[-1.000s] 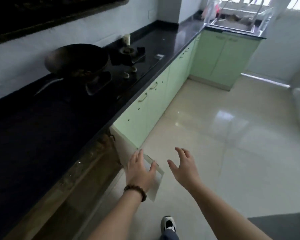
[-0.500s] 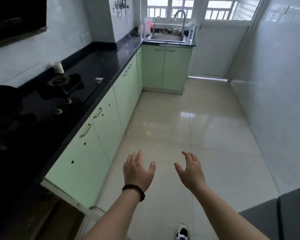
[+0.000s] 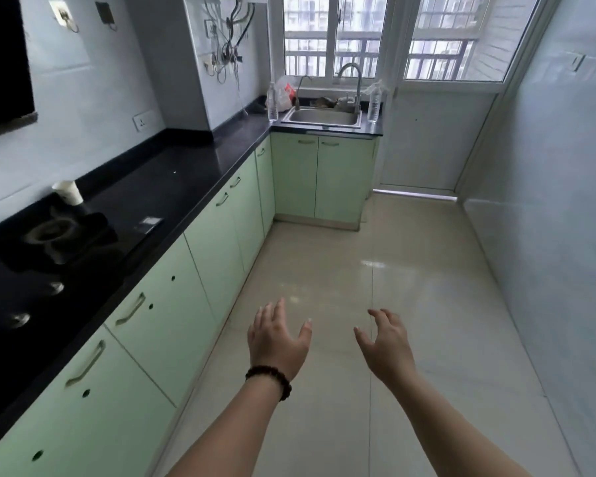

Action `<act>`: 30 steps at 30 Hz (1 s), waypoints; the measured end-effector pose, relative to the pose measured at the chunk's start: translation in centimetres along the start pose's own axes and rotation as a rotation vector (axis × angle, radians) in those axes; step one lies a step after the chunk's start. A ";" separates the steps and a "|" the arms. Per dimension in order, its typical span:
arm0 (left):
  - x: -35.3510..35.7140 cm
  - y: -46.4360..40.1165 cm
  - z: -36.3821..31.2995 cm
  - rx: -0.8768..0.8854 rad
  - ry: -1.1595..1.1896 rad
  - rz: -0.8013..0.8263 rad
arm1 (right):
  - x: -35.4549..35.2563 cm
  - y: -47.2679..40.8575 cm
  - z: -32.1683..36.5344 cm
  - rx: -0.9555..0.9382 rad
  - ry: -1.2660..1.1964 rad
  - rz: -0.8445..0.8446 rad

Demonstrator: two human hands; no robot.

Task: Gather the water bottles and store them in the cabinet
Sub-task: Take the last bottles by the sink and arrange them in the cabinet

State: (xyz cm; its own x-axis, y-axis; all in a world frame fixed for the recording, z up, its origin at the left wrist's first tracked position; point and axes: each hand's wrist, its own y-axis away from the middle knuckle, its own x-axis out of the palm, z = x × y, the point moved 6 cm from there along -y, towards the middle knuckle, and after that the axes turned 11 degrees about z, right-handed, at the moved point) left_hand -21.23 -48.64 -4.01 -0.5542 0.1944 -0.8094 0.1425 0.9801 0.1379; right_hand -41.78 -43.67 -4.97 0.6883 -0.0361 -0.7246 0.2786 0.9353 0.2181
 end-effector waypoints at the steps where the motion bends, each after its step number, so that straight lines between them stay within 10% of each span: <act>1: 0.2 -1.6 -0.6 -0.005 -0.004 0.002 | -0.3 -1.6 0.0 -0.001 -0.006 0.008; 30: -0.5 -67.1 -14.3 -0.013 0.012 0.031 | -12.0 -66.2 7.1 -0.004 -0.001 -0.028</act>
State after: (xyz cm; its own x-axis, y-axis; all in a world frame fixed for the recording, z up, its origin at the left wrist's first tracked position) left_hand -42.28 -113.91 -4.69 -0.5591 0.2253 -0.7979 0.1496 0.9740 0.1702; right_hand -63.75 -107.60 -6.05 0.6807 -0.0628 -0.7298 0.2951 0.9354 0.1948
